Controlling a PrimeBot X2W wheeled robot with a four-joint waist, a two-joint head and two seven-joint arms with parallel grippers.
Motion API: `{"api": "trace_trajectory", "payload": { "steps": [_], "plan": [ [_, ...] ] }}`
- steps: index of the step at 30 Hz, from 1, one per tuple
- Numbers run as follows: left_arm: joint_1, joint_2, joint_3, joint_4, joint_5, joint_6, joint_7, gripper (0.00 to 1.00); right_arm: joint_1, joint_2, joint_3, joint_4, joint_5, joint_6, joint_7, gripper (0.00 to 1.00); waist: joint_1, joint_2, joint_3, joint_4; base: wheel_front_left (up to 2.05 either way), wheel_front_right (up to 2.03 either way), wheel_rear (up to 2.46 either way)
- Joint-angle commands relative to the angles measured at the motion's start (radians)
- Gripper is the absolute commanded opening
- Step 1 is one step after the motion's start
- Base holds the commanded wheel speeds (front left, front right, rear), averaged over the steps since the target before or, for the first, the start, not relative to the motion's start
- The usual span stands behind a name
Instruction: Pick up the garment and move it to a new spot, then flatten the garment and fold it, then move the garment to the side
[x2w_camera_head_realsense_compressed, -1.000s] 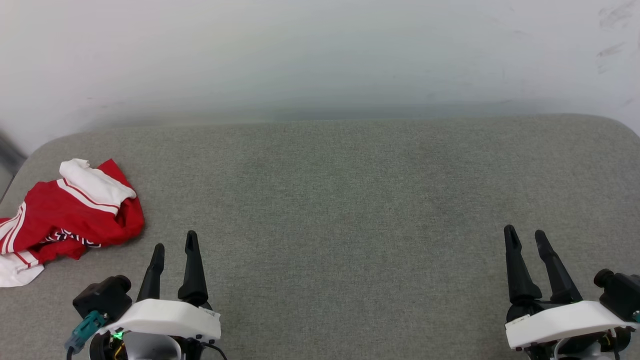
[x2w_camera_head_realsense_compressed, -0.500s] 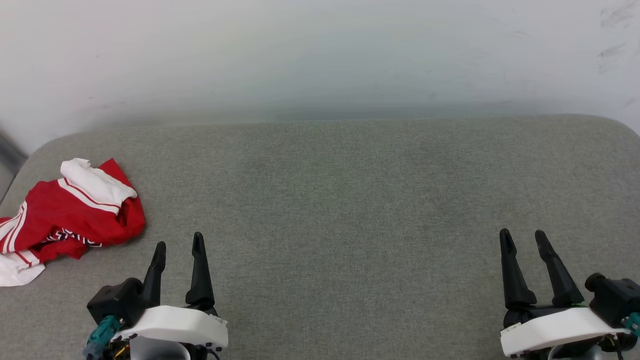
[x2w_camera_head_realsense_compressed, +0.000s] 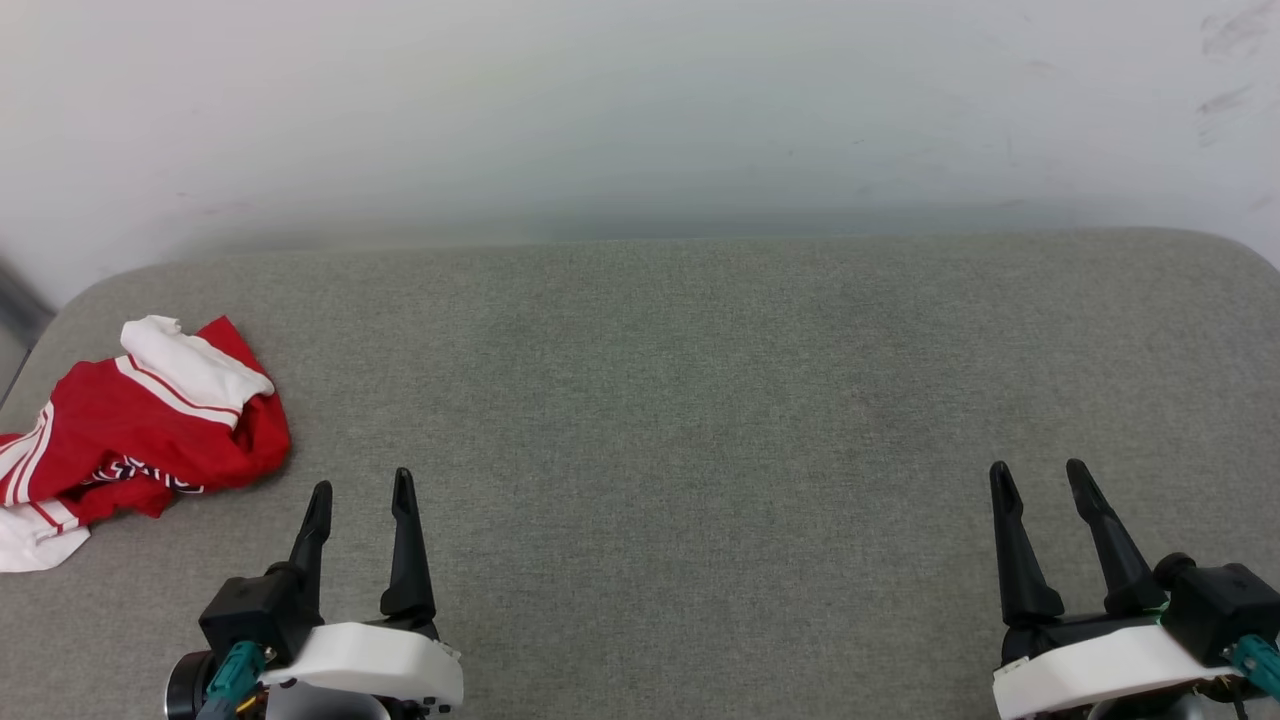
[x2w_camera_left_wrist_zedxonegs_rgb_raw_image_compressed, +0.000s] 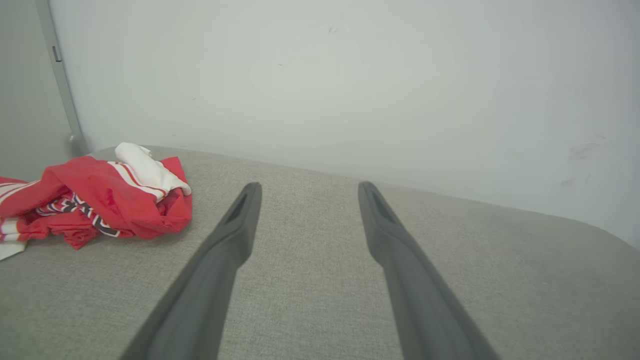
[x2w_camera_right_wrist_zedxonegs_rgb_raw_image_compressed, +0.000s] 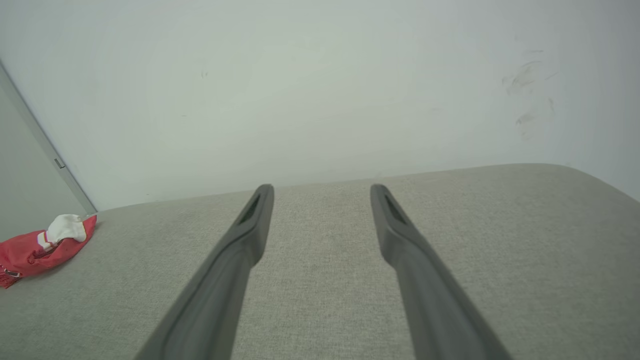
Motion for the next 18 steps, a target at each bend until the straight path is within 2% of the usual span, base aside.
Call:
{"api": "trace_trajectory", "payload": {
  "steps": [1,18],
  "plan": [
    [0.008,0.001,0.000,-0.005,0.030,0.000,-0.011,1.00,0.009,0.003,0.000,-0.014,-0.027,0.000,-0.011,1.00,0.0000,0.0000,0.000,0.001,0.00,0.00,0.00],
    [0.023,-0.005,0.009,-0.002,0.134,-0.015,-0.044,1.00,0.026,0.003,0.000,-0.015,-0.101,0.000,-0.045,1.00,0.0000,0.0000,0.003,0.004,0.00,0.00,0.00]
  ]
}}
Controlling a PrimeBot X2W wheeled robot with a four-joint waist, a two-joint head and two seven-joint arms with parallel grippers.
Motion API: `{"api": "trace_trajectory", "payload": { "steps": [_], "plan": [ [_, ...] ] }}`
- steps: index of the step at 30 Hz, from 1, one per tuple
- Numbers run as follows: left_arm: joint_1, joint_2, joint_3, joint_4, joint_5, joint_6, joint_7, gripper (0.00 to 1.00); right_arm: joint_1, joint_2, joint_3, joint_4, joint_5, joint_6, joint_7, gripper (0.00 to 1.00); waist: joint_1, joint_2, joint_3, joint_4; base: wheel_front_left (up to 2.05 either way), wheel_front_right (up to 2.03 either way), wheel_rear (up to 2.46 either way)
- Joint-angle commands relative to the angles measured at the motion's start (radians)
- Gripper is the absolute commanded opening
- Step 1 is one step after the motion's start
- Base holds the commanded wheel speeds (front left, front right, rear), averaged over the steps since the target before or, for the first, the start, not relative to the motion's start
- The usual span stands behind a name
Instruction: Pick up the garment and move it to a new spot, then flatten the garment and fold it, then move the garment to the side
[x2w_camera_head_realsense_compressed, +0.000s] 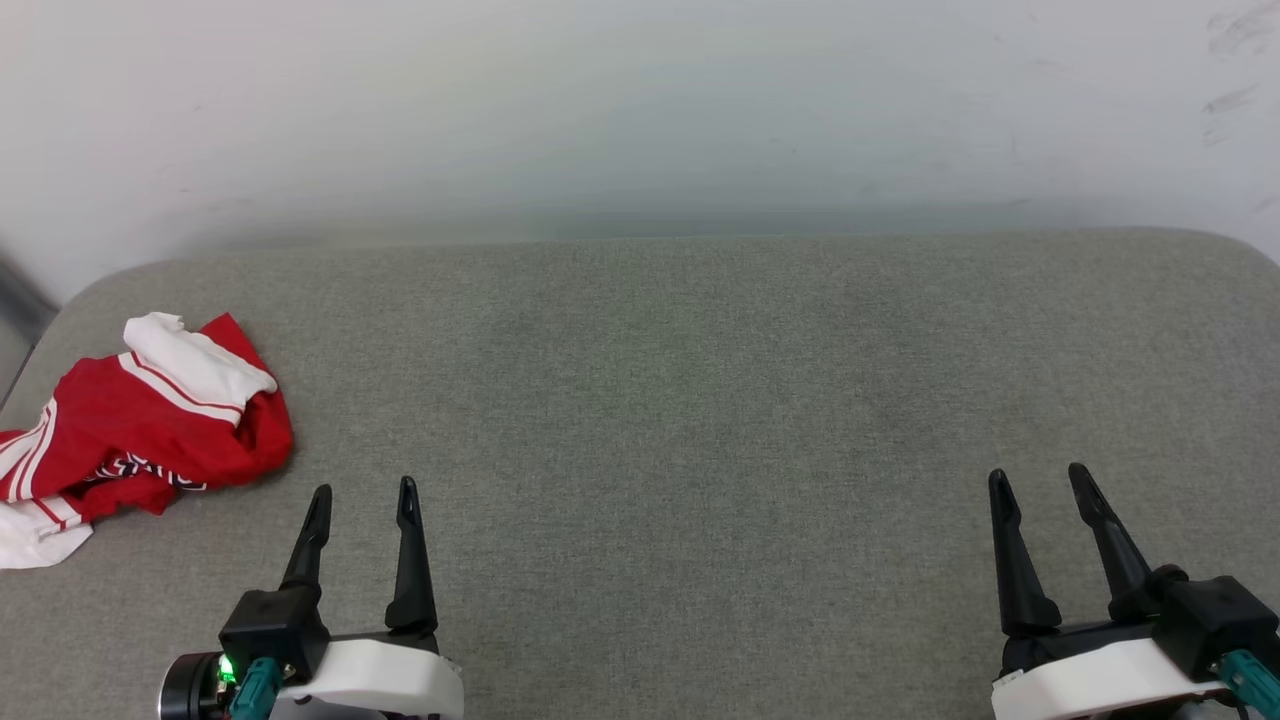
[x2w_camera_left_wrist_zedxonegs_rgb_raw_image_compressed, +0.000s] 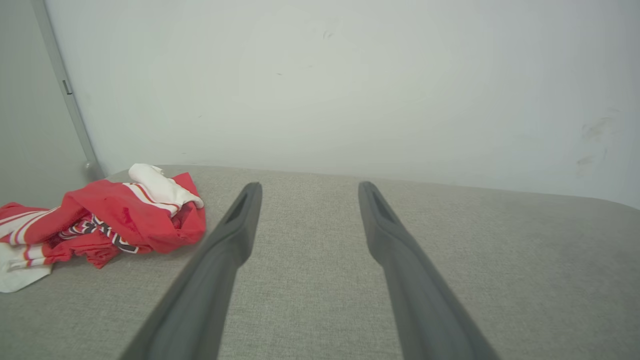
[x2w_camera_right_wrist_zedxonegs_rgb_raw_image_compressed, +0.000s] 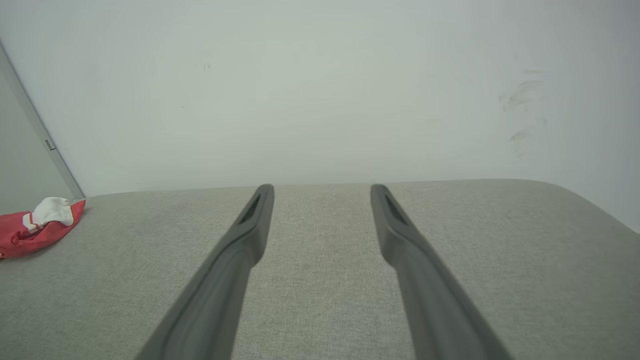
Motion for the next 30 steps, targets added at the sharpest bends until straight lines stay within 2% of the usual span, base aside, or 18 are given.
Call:
{"api": "trace_trajectory", "payload": {
  "steps": [1,12,30],
  "plan": [
    [0.007,-0.001,0.004,-0.005,0.024,-0.003,-0.010,1.00,0.011,0.003,0.003,-0.009,-0.020,0.000,-0.008,1.00,0.0000,0.0000,0.000,-0.001,0.00,0.00,0.00],
    [0.016,-0.002,0.004,-0.012,0.056,0.001,-0.027,1.00,0.019,0.003,0.002,0.001,-0.051,0.000,-0.026,1.00,0.0000,0.0000,-0.001,-0.003,0.00,0.00,0.00],
    [0.013,-0.002,0.009,0.006,0.026,-0.015,-0.025,1.00,0.019,0.004,0.002,0.012,-0.008,0.000,-0.024,1.00,0.0000,0.0000,0.000,0.011,0.00,0.00,0.00]
  ]
}}
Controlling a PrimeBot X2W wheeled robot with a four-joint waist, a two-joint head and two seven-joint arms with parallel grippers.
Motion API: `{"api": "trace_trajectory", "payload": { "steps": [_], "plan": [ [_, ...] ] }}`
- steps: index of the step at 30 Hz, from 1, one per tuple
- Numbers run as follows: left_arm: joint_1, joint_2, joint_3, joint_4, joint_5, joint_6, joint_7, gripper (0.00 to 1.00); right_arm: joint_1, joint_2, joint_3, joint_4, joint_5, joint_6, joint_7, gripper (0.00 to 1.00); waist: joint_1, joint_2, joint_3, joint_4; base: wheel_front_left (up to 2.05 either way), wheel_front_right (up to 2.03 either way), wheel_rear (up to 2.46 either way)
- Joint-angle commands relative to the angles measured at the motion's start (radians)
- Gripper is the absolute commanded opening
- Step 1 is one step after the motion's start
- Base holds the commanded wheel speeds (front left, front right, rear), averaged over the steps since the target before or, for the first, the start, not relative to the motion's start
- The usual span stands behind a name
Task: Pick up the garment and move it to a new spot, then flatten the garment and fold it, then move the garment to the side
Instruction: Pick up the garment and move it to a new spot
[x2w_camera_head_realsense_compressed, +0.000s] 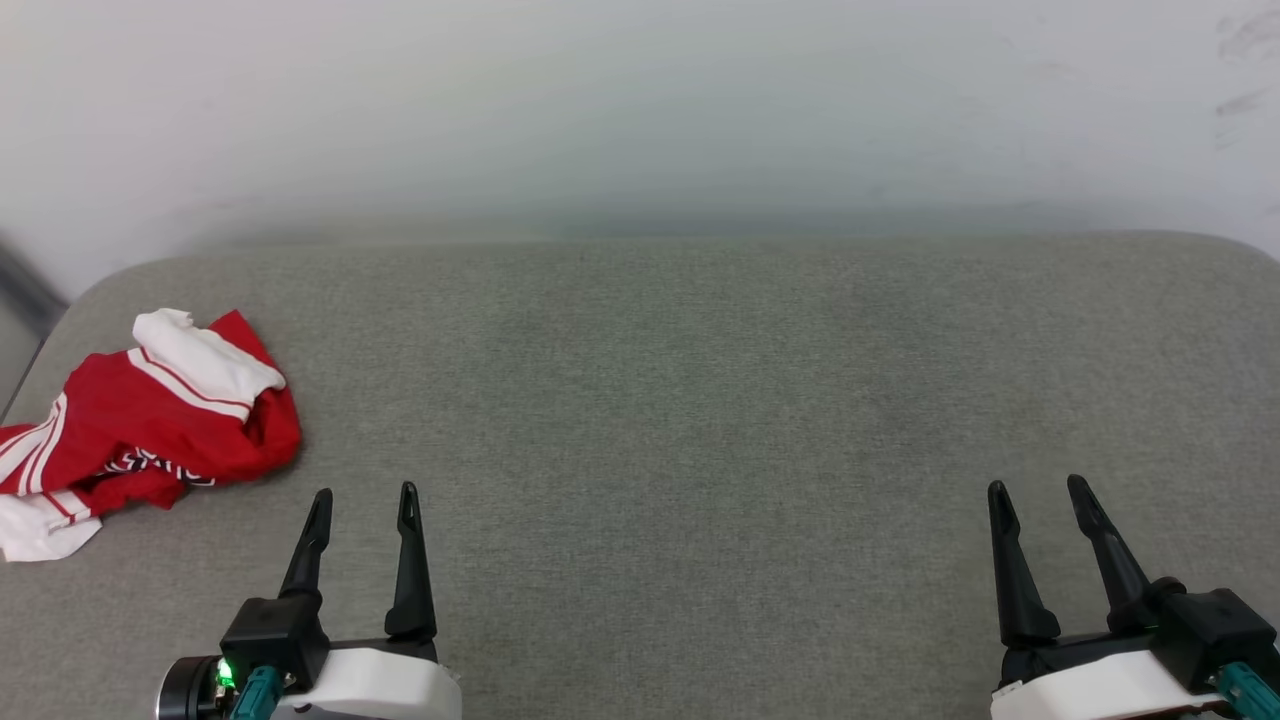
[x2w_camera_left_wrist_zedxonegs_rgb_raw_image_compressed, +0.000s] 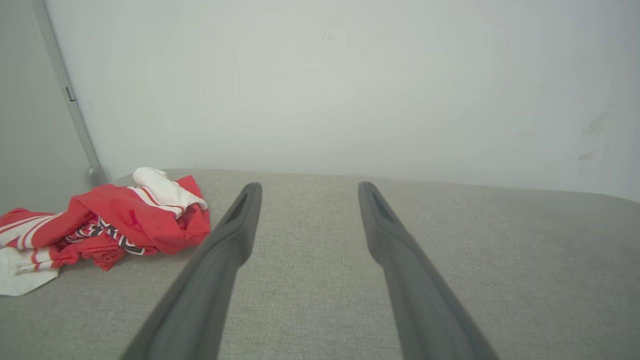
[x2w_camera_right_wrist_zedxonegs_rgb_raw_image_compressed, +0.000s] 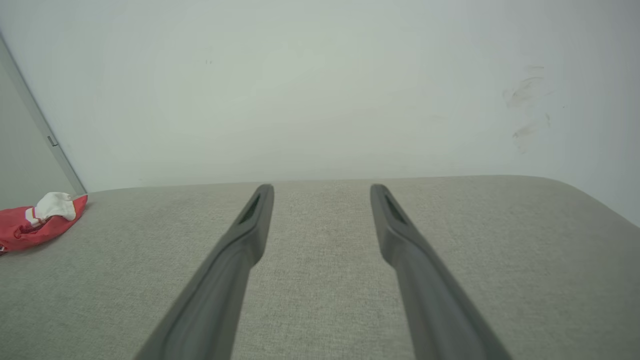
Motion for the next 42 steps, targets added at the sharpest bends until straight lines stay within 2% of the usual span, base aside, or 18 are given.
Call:
{"api": "trace_trajectory", "payload": {
  "steps": [1,11,32,42],
  "plan": [
    [0.001,-0.001,0.005,0.002,0.001,-0.003,-0.003,1.00,0.005,0.004,0.001,-0.002,0.001,0.000,-0.002,1.00,0.0000,0.0000,0.001,0.010,0.00,0.00,0.00],
    [-0.001,-0.001,0.014,0.008,-0.004,0.004,-0.003,1.00,0.014,0.004,0.014,-0.013,-0.005,0.000,-0.002,1.00,0.0000,0.0000,0.001,0.100,0.00,0.00,0.00],
    [0.009,-0.001,0.054,0.016,-0.016,0.001,-0.003,1.00,0.021,0.004,0.033,-0.029,-0.016,0.000,-0.002,1.00,0.0000,0.0000,-0.006,0.372,0.00,0.00,0.00],
    [0.012,-0.001,0.076,0.018,-0.026,-0.002,-0.003,1.00,0.021,0.003,0.036,-0.038,-0.022,0.000,-0.002,1.00,0.0000,0.0000,-0.001,0.438,0.00,0.00,0.00]
  ]
}}
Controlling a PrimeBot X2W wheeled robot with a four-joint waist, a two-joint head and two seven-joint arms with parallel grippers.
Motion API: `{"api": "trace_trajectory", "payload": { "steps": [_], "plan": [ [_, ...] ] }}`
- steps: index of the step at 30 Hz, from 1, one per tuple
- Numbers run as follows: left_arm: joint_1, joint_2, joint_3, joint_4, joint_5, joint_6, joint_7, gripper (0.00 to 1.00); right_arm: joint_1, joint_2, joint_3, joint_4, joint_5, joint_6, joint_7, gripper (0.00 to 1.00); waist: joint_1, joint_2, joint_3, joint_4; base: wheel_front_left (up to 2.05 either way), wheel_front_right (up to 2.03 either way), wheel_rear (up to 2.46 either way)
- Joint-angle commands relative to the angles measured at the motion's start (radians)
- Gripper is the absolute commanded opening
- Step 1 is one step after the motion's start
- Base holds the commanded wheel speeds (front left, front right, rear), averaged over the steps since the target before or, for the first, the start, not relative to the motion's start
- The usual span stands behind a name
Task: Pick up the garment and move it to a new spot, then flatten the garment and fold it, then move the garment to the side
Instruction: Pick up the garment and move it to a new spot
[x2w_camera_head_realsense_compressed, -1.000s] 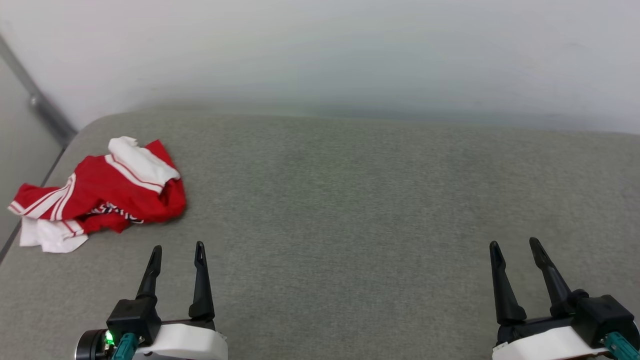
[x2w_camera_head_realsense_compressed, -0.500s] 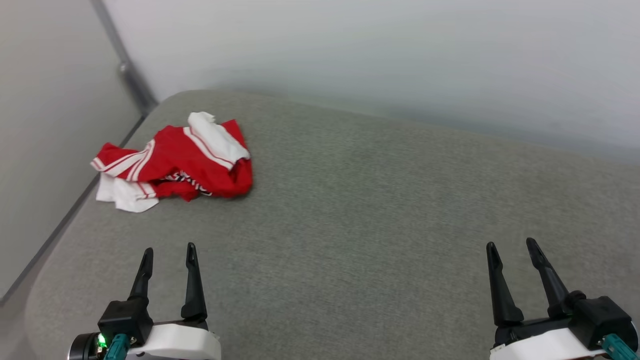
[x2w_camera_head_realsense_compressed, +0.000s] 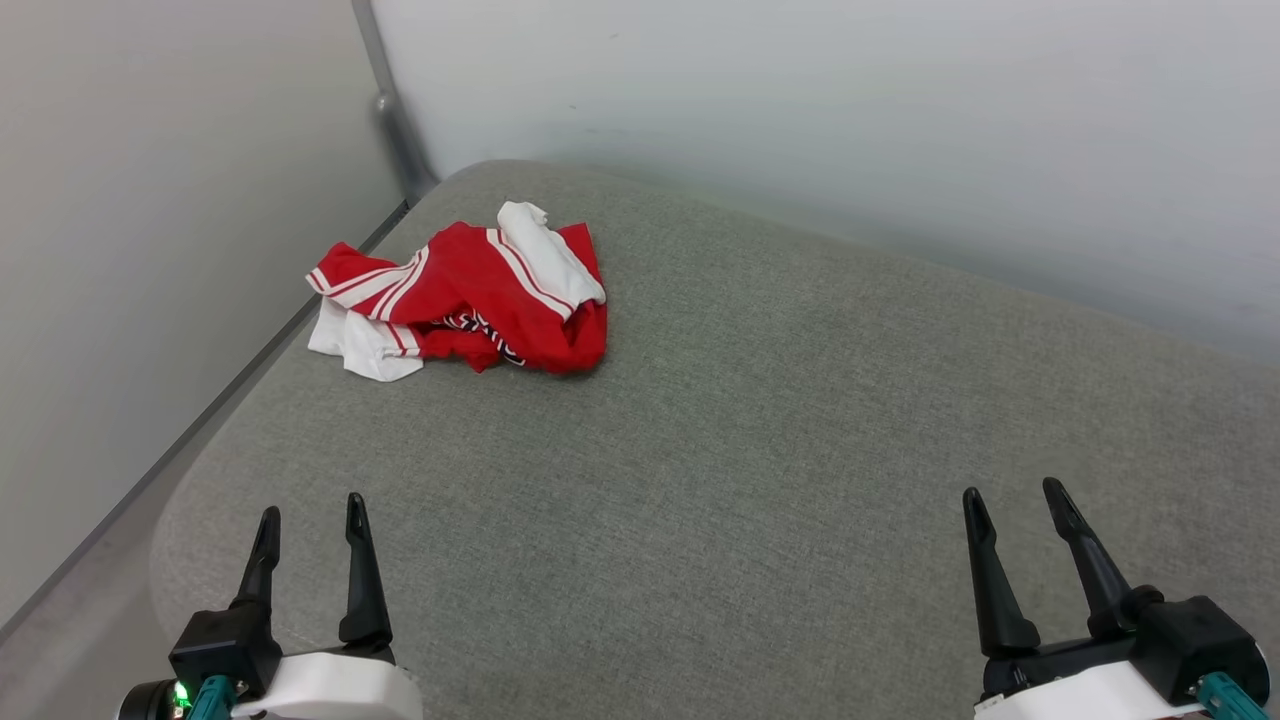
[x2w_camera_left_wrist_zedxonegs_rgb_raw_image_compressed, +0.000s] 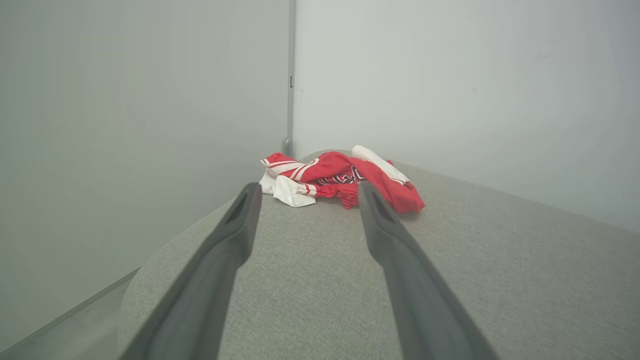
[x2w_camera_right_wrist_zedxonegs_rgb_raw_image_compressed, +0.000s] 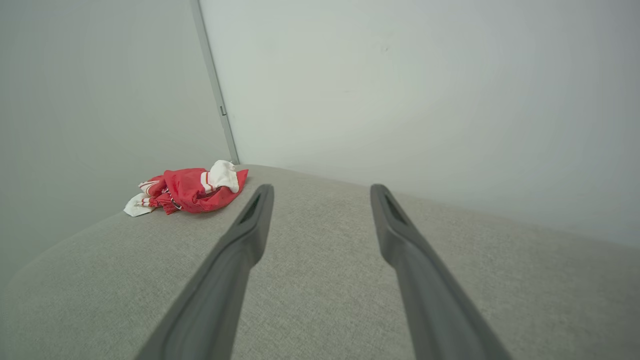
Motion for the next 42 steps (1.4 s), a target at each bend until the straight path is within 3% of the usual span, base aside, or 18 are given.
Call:
{"api": "trace_trajectory", "payload": {
  "steps": [1,8,13,21,28,34,39,42],
  "plan": [
    [0.004,-0.001,0.002,0.000,-0.004,-0.001,-0.003,1.00,0.001,0.003,0.000,-0.003,-0.007,0.000,-0.002,1.00,0.0000,0.0000,0.004,0.007,0.00,0.00,0.00],
    [-0.041,-0.001,0.027,0.001,-0.008,-0.007,-0.003,1.00,-0.016,0.003,-0.001,-0.012,-0.020,0.000,-0.002,1.00,0.0000,0.0000,0.030,-0.001,0.00,0.00,0.00],
    [-0.161,0.004,0.086,0.009,0.007,-0.045,-0.003,1.00,-0.038,0.003,-0.009,-0.030,-0.048,0.000,-0.002,1.00,0.0000,0.0000,0.089,-0.023,0.00,0.00,0.00],
    [-0.448,0.083,0.197,0.055,-0.007,-0.125,-0.003,1.00,-0.108,0.003,-0.040,-0.087,-0.120,0.000,-0.002,1.00,0.0000,0.0000,0.251,-0.086,0.00,0.00,0.00],
    [-0.704,0.171,0.219,0.191,-0.072,-0.170,-0.003,1.00,-0.169,0.003,-0.095,-0.167,-0.158,0.000,-0.002,1.00,0.0000,0.0000,0.384,-0.114,0.00,0.00,0.00],
    [-0.870,0.279,0.141,0.365,-0.117,-0.181,0.039,1.00,-0.213,0.002,-0.108,-0.226,-0.186,0.000,-0.002,1.00,0.0000,0.0000,0.468,-0.144,0.00,0.00,0.00],
    [-0.946,0.372,-0.023,0.433,-0.227,-0.181,0.202,1.00,-0.236,0.002,-0.101,-0.259,-0.200,0.000,-0.002,1.00,0.0000,0.0000,0.507,-0.164,0.00,0.00,0.00],
    [-0.978,0.424,-0.127,0.464,-0.322,-0.182,0.369,1.00,-0.246,0.002,-0.095,-0.276,-0.206,0.000,-0.002,1.00,0.0000,0.0000,0.526,-0.175,0.00,0.00,0.00]
  ]
}}
